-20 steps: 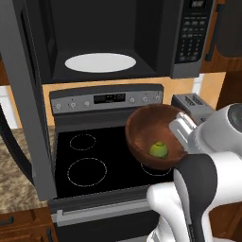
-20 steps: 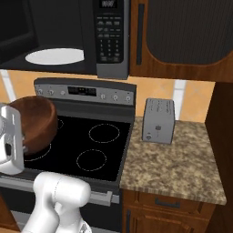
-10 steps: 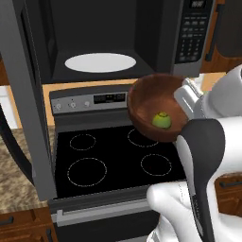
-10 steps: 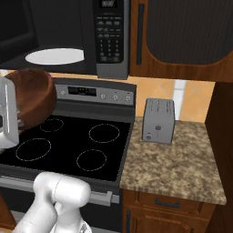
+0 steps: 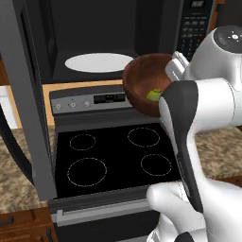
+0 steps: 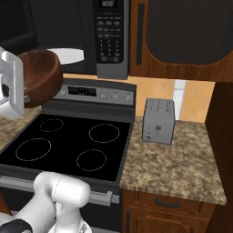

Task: Pick the lime from the sink and place it in the bowl. Then pick the bowl and place it in the microwave. Then close the microwave door and press the start button.

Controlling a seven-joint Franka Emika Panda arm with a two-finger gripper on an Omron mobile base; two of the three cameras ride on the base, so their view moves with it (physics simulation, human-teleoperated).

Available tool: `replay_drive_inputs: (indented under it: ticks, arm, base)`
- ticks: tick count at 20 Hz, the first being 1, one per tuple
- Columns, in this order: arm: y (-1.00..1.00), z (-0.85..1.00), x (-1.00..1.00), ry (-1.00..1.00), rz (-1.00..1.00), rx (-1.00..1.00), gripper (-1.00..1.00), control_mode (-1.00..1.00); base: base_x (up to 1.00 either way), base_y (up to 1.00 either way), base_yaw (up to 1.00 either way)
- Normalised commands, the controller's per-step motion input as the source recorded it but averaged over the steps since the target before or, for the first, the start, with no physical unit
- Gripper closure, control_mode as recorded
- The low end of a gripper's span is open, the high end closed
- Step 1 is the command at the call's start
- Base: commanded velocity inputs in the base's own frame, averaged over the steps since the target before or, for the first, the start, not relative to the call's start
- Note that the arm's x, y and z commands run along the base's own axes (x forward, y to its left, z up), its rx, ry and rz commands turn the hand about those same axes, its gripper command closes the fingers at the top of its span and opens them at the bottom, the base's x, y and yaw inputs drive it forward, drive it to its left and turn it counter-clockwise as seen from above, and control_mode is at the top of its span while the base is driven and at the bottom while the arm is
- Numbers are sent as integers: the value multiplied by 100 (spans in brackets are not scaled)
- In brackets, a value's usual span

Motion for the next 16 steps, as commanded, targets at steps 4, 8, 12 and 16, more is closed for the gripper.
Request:
replay_drive_inputs:
  ticks: [4, 8, 12, 16]
  arm:
    - [7, 14, 87, -8, -1, -3, 100, -100]
    - [29, 37, 59, -11, 0, -11, 100, -100]
    - [37, 46, 59, -3, 0, -9, 100, -100]
    - [18, 35, 54, 4, 0, -2, 100, -100]
  base:
    - [0, 0, 0]
    - [0, 0, 0]
    - [0, 0, 0]
    - [0, 0, 0]
